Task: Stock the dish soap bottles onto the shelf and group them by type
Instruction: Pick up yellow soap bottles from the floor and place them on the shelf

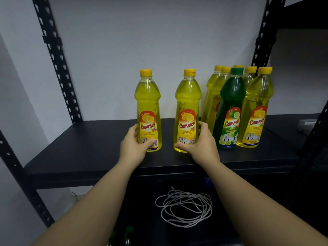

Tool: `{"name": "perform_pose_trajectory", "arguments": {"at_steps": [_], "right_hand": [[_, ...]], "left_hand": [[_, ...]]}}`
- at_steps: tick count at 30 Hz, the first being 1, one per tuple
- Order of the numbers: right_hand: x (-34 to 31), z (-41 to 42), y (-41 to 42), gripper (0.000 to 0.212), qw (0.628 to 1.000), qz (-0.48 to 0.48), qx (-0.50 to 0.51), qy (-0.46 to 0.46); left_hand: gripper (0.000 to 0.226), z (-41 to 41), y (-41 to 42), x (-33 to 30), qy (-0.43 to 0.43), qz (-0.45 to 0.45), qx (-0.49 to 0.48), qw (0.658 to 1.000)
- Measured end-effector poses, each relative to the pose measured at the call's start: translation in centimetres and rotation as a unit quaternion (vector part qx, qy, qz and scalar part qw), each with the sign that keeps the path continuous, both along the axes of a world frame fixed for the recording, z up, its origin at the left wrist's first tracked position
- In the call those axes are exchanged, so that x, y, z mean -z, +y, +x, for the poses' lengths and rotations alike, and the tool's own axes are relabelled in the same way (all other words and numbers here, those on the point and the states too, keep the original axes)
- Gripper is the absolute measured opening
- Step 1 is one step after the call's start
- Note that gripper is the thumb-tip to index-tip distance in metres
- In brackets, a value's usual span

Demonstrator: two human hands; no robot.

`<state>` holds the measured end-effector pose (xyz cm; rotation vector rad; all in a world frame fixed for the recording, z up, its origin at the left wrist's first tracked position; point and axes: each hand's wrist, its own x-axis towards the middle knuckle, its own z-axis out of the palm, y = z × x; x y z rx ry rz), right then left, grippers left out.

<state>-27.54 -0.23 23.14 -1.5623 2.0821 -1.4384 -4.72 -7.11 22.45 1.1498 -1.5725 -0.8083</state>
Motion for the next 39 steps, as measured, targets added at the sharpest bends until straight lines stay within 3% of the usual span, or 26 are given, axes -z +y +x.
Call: {"name": "perform_pose_trajectory", "arguments": {"at_steps": [4,6,10,12,15,17,26,39], "right_hand": [[-0.3,0.1,0.5,0.111,1.000,0.019,-0.002,-0.002],[-0.3,-0.2,1.2,0.111,0.999,0.034,-0.003,-0.010],[-0.1,-1.9,3.7,0.097,0.999,0.043,-0.001,0.019],[0.1,-3.4,5.2,0.084,0.998,0.048,0.006,0.044],[0.4,-6.6,7.3,0.073,0.996,0.068,0.011,0.056],[0.4,-8.5,8.5,0.073,0.994,0.091,0.009,0.064],[0.7,-10.1,9.0,0.079,0.977,0.151,-0.025,0.146],[1.8,-9.2,7.3,0.088,0.984,0.135,0.047,0.109]], "left_hand": [[0.088,-0.1,1.0,-0.5,-0.009,-0.007,-0.087,0.996],[0.068,-0.3,2.7,-0.8,0.005,-0.060,-0.138,0.989],[0.036,-2.3,5.7,-0.7,-0.061,-0.142,-0.043,0.987],[0.043,-4.1,6.1,-0.6,-0.093,-0.123,0.024,0.988],[0.085,-6.9,5.4,-0.6,-0.115,-0.042,0.073,0.990],[0.102,-8.3,4.6,-0.6,-0.116,-0.006,0.069,0.991],[0.090,-11.7,0.9,-0.6,-0.116,0.019,0.038,0.992],[0.082,-16.9,-5.5,-1.0,-0.097,0.021,0.047,0.994]]}}
